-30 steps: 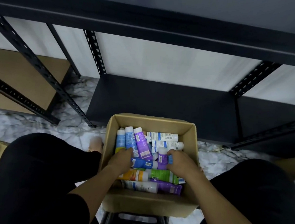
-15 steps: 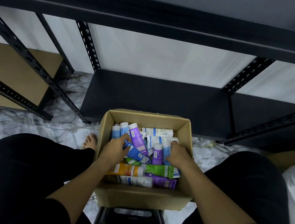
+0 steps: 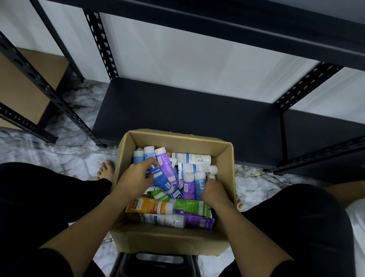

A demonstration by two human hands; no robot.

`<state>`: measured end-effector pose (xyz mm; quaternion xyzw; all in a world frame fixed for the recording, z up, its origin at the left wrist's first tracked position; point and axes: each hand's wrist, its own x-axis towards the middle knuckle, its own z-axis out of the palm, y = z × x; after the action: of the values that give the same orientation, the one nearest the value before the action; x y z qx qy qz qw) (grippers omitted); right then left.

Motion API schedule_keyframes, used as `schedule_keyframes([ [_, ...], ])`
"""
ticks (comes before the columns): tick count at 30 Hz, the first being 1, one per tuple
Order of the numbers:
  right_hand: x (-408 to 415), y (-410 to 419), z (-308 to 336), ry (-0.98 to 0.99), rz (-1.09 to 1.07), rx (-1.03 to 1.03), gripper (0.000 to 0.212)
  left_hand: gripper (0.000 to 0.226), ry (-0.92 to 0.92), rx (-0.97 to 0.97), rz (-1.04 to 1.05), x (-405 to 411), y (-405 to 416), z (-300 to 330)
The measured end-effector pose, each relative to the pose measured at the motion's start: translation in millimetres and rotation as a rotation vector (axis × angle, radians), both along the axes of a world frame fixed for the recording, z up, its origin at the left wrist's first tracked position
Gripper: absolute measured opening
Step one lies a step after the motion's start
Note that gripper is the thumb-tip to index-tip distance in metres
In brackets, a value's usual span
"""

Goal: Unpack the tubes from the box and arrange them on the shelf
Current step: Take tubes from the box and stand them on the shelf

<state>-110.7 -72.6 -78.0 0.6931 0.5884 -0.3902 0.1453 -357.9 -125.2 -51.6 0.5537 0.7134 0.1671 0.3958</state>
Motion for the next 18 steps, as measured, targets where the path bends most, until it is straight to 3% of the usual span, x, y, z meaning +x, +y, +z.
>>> schedule_keyframes([
  [18,-7,3,26,0.279,0.008,0.174,0.038,0.027,-0.012,0.031,-0.009,3,2,10],
])
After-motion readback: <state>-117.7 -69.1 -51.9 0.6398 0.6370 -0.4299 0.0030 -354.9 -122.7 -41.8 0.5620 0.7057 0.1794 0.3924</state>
